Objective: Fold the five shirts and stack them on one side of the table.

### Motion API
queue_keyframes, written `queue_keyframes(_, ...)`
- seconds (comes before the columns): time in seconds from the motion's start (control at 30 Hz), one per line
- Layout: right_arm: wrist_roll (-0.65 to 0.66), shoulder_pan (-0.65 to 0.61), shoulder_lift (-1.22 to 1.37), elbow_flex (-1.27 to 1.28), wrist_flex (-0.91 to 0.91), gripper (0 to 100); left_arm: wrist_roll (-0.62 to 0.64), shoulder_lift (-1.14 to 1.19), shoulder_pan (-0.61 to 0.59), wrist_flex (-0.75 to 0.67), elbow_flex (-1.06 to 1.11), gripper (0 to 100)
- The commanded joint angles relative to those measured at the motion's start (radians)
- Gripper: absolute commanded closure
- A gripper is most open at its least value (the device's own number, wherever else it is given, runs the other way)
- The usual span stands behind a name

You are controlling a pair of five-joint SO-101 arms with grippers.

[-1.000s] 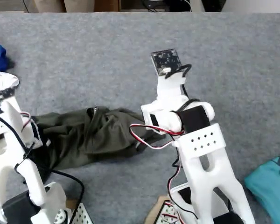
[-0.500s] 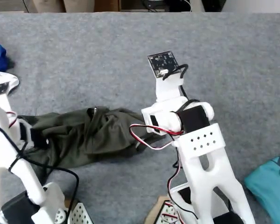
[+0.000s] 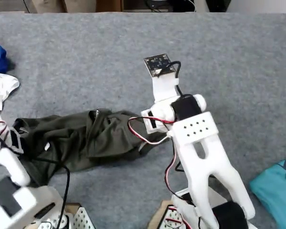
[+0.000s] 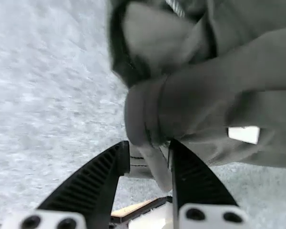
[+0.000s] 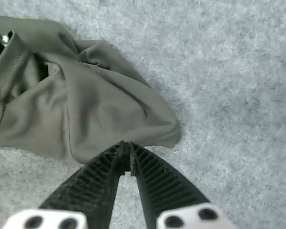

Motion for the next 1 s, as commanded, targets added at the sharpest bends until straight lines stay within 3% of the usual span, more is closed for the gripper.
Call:
queue_keyframes(0.0, 0.000, -0.042, 0.004, -0.005, -0.017, 99.3, 0.002, 0.084, -0.006, -0.005, -0.054, 86)
queue_keyframes(0.23, 0.000, -0.044, 0.004, -0.001, -0.017, 99.3, 0.002, 0.139, -0.005, -0.006, -0.049, 86)
queue_keyframes(0.63, -0.002, -0.045, 0.001, -0.001, -0.017, 99.3, 0.003, 0.139, -0.005, -0.008, -0.057, 98)
queue_keyframes(0.97, -0.002, -0.061, 0.001, -0.001, -0.009, 99.1, 0.003, 0.128, -0.018, -0.025, -0.058, 98)
